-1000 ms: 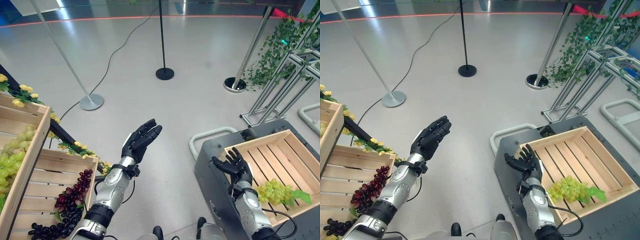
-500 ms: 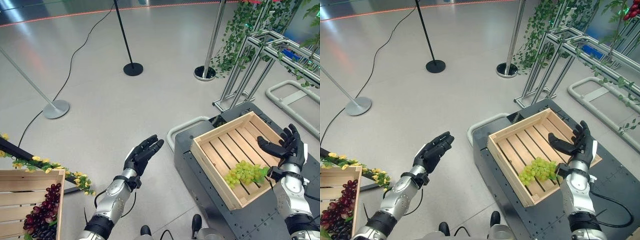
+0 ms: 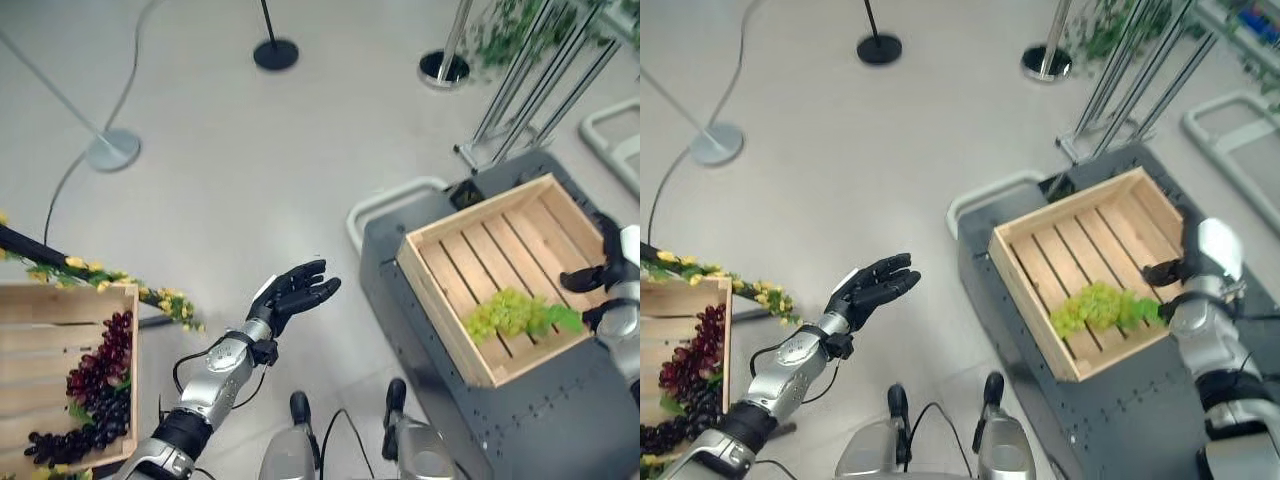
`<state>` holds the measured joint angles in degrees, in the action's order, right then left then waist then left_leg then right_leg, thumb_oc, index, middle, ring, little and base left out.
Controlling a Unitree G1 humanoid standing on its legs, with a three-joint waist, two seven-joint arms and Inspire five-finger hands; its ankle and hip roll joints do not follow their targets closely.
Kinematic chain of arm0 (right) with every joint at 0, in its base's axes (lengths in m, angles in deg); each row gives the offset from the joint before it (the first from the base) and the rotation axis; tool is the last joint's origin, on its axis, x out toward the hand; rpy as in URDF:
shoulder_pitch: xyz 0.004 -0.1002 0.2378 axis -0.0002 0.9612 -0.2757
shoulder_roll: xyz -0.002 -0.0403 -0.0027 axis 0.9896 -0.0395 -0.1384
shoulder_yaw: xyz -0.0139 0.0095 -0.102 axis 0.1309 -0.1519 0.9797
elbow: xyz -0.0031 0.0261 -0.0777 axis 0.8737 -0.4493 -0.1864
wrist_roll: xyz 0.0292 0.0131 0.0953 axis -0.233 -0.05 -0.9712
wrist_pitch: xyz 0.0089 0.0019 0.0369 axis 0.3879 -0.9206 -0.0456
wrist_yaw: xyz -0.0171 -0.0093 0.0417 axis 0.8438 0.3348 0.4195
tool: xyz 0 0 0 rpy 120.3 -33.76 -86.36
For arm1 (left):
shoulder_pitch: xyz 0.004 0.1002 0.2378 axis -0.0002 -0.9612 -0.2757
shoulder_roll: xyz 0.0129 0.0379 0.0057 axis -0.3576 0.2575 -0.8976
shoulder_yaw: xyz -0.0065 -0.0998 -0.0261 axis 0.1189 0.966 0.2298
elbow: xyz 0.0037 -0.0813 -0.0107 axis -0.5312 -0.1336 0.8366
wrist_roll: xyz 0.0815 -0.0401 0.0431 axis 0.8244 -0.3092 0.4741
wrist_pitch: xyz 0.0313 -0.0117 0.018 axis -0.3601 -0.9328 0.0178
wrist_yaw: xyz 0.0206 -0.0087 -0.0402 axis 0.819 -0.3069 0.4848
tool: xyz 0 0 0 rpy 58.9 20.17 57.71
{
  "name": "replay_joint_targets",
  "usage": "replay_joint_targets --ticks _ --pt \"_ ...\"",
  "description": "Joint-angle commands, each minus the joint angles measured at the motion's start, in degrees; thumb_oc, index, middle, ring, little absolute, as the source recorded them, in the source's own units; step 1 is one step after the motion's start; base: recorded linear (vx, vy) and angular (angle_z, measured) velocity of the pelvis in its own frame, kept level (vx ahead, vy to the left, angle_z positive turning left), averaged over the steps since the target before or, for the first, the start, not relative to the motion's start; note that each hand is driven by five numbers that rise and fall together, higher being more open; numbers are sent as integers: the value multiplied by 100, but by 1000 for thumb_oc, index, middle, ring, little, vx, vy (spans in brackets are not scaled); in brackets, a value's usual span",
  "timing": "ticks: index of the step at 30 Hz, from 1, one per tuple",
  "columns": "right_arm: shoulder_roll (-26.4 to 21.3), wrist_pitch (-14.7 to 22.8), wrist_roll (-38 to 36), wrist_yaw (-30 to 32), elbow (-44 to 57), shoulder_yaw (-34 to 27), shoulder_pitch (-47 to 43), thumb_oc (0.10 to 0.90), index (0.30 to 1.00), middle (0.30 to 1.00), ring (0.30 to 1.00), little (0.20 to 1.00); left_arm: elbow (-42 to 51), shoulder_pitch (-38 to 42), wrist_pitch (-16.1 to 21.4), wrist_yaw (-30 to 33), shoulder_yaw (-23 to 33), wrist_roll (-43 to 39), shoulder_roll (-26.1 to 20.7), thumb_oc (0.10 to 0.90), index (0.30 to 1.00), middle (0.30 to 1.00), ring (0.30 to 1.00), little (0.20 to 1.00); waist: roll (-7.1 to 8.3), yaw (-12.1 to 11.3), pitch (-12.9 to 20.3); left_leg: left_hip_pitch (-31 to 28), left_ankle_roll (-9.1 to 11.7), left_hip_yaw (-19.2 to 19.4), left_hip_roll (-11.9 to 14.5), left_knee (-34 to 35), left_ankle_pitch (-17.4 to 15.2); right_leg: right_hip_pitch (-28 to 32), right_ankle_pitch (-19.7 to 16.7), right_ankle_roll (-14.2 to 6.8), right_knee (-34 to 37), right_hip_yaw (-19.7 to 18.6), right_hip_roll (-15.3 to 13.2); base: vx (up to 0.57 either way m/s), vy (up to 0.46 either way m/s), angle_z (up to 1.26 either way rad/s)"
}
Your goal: Pick up the fruits from the basket on one side to the basket on the other side
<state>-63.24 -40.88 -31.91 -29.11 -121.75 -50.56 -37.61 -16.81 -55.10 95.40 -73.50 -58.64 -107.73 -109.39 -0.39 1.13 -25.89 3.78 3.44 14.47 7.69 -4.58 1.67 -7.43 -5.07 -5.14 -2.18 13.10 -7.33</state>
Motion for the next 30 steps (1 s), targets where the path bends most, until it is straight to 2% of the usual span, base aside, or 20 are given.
replay_joint_targets --ticks 1,7,11,15,20,25,26,27,28,30 --pt "-757 -80 881 -76 88 594 -784 800 900 900 900 900 529 314 958 88 2 -459 -120 800 900 900 900 900 147 -89 140 673 7 -191 -94 -1171 -456 -304 360 61 -936 -81 -278 -130 2 -4" --pt "-1094 -325 1635 -589 -373 1351 -1378 800 900 900 900 900 798 439 1154 130 -3 -742 -197 800 900 900 900 900 69 -107 -237 1380 -75 -221 -186 -1962 -694 -955 550 172 -1633 -15 -359 -103 19 6" --pt "-1043 -479 1432 -928 -502 1443 -1350 800 900 900 900 900 810 566 1144 189 -17 -727 -210 800 900 900 900 900 101 -104 -390 1534 -156 -189 -205 -2175 -793 -1150 626 186 -1921 -32 -372 -55 16 12" --pt "-887 -305 1313 -934 -709 1368 -1223 800 900 900 900 900 828 646 1132 186 -49 -667 -184 800 900 900 900 900 118 -107 -390 1710 -194 -204 -184 -2349 -867 -1294 648 185 -2032 -74 -367 -11 -12 0" --pt "-706 -287 1406 -1001 -859 1381 -1257 800 900 900 900 900 916 726 1117 218 -67 -632 -186 800 900 900 900 900 80 -126 -390 1905 -219 -217 -187 -2491 -920 -1485 669 174 -2177 -80 -401 -5 -11 -2" --pt "-507 -415 1617 -1372 -947 1637 -1490 800 900 900 900 900 969 836 1101 276 -71 -672 -189 800 900 900 900 900 -1 -140 -390 2187 -266 -235 -224 -2658 -985 -1832 745 175 -2460 -96 -481 0 -8 0" --pt "-450 -425 1656 -1426 -1009 1679 -1494 800 900 900 900 900 964 815 1093 267 -87 -661 -178 800 900 900 900 900 -34 -157 -390 2149 -225 -286 -219 -2754 -1149 -1812 894 123 -2590 -136 -472 0 0 0" --pt "-405 -399 1663 -1454 -1131 1733 -1580 800 900 900 900 900 949 864 1114 259 -95 -653 -193 800 900 900 900 900 -44 -159 -390 2316 -295 -249 -241 -2773 -1030 -1977 779 180 -2597 -108 -511 72 -14 0" --pt "-390 -395 1649 -1455 -1160 1764 -1565 800 900 900 900 900 942 833 1114 253 -111 -659 -192 800 900 900 900 900 -66 -169 -390 2249 -250 -296 -234 -2848 -1188 -1923 917 123 -2693 -144 -501 0 0 0" --pt "-318 -430 1415 -1390 -1291 1824 -1667 800 900 900 900 900 994 849 1118 289 -128 -673 -232 800 900 900 900 900 -115 -192 -390 2430 -306 -308 -264 -2992 -1257 -2127 951 123 -2861 -168 -536 36 -17 4"
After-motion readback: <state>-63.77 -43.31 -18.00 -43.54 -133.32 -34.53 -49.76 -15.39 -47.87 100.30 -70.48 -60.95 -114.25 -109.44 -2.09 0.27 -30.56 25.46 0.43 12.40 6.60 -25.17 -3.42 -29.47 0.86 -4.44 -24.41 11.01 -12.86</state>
